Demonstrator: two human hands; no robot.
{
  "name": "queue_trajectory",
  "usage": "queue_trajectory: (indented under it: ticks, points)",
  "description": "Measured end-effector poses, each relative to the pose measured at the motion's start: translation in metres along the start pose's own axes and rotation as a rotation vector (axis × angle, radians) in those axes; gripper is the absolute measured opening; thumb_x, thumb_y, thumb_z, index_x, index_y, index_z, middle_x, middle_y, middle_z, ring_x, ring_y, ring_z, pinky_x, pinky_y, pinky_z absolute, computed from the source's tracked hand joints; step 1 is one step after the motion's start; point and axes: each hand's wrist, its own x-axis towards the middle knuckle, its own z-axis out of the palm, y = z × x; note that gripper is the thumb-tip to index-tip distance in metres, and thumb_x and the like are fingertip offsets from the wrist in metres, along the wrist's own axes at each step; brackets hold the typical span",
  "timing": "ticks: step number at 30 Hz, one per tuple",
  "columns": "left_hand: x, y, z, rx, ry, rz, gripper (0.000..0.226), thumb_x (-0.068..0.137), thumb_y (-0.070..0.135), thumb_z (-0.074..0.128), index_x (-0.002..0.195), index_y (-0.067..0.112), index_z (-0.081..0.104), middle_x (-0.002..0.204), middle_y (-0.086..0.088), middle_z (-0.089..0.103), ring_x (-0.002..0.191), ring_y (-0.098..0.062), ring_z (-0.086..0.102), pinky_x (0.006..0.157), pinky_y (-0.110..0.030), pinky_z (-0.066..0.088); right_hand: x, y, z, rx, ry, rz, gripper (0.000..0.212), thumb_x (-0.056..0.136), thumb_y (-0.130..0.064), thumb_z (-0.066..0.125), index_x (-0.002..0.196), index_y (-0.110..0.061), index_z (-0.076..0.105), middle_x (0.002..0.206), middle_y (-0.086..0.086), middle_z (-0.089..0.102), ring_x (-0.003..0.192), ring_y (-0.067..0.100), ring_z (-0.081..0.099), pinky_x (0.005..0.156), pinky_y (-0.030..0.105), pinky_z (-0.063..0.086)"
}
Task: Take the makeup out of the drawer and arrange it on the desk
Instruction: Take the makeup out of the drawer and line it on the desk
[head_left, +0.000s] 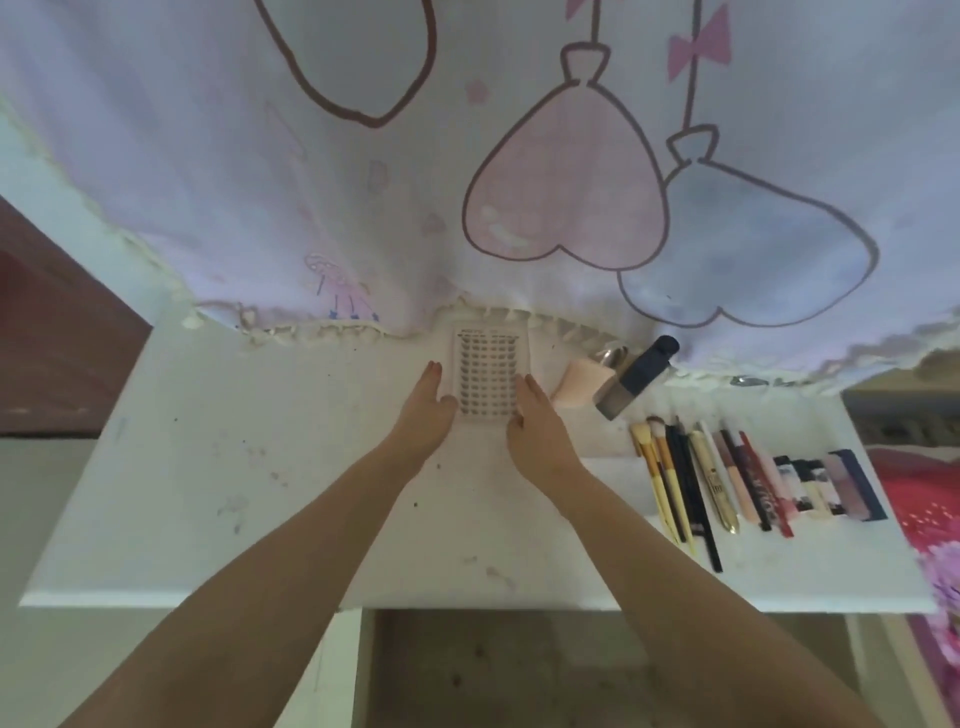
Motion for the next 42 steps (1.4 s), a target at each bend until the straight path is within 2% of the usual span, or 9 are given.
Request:
queue_trajectory:
  ticks: [6,10,18,22,25,29,35,39,42]
  points:
    - [-0.128,-0.047,0.028,-0.257,-0.117,-0.136,0.035,0.096,0.003,0.040,0.128,0.010,0.052,0.114,-0.008,0.066,0.102,-0.015,0.064,0.088,-0.026,0.050,-0.109,0.068,-0.033,0.484,-0.152,0.237,0.032,0.099,-0.008,0.041,0.128,-0.006,0.053,0.112,0.005,0.065,0.102,0.019,0.062,0.088,0.028,0.051]
    - [-0.206,-0.094,0.073,-0.456,-0.194,-0.417,0.023,0.097,0.002,0.042,0.112,-0.002,0.058,0.094,-0.015,0.069,0.079,-0.020,0.069,0.065,-0.028,0.059,-0.191,0.136,-0.044,0.832,-0.294,0.549,0.022,0.098,-0.008,0.044,0.109,-0.005,0.063,0.092,0.011,0.074,0.082,0.022,0.072,0.063,0.030,0.057]
    - [-0.284,-0.151,0.136,-0.712,-0.192,-0.828,0.015,0.095,0.008,0.047,0.101,-0.001,0.058,0.093,-0.018,0.064,0.087,-0.029,0.062,0.084,-0.039,0.051,-0.296,0.226,-0.017,1.169,-0.266,1.041,0.015,0.096,-0.007,0.048,0.101,-0.001,0.061,0.090,0.014,0.066,0.079,0.027,0.065,0.054,0.031,0.058]
    - [-0.280,-0.157,0.143,-0.857,0.052,-0.823,0.018,0.095,0.006,0.048,0.112,-0.001,0.045,0.129,-0.023,0.050,0.107,-0.030,0.056,0.094,-0.034,0.048,-0.298,0.240,-0.014,1.310,0.035,1.026,0.010,0.098,-0.004,0.040,0.098,0.000,0.050,0.096,0.021,0.055,0.091,0.032,0.057,0.091,0.044,0.049]
    - [-0.268,-0.154,0.138,-1.237,0.191,-0.832,0.039,0.094,0.007,0.042,0.132,0.001,0.034,0.141,-0.023,0.034,0.129,-0.040,0.037,0.111,-0.047,0.031,-0.286,0.233,-0.027,1.524,0.099,1.016,0.017,0.096,-0.002,0.033,0.090,0.001,0.049,0.084,0.019,0.057,0.083,0.028,0.055,0.088,0.038,0.045]
    - [-0.269,-0.150,0.138,-1.313,0.174,-0.828,0.049,0.092,0.006,0.041,0.138,0.001,0.027,0.141,-0.025,0.030,0.133,-0.046,0.029,0.113,-0.054,0.024,-0.282,0.235,-0.036,1.571,0.100,1.014,0.031,0.095,0.000,0.028,0.123,0.010,0.038,0.127,0.027,0.044,0.126,0.040,0.041,0.108,0.047,0.034]
    - [-0.258,-0.120,0.133,-1.210,0.166,-0.695,0.049,0.089,0.001,0.039,0.135,0.000,0.022,0.129,-0.024,0.033,0.124,-0.042,0.034,0.111,-0.051,0.027,-0.268,0.226,-0.060,1.473,0.093,0.856,0.033,0.092,0.007,0.029,0.124,0.011,0.038,0.126,0.031,0.047,0.124,0.042,0.045,0.100,0.046,0.041]
    - [-0.236,-0.100,0.131,-1.215,0.215,-0.644,0.056,0.087,0.000,0.037,0.140,-0.003,0.019,0.143,-0.025,0.022,0.136,-0.043,0.022,0.114,-0.052,0.020,-0.248,0.216,-0.071,1.410,0.083,0.845,0.039,0.096,0.004,0.029,0.132,0.017,0.030,0.131,0.035,0.042,0.123,0.046,0.045,0.103,0.049,0.039]
    - [-0.214,-0.089,0.128,-1.228,0.221,-0.624,0.040,0.085,0.000,0.036,0.125,0.001,0.034,0.139,-0.023,0.026,0.133,-0.042,0.025,0.114,-0.052,0.020,-0.225,0.208,-0.076,1.435,0.105,0.848,0.033,0.095,0.005,0.030,0.126,0.015,0.036,0.123,0.033,0.045,0.118,0.044,0.049,0.106,0.049,0.038]
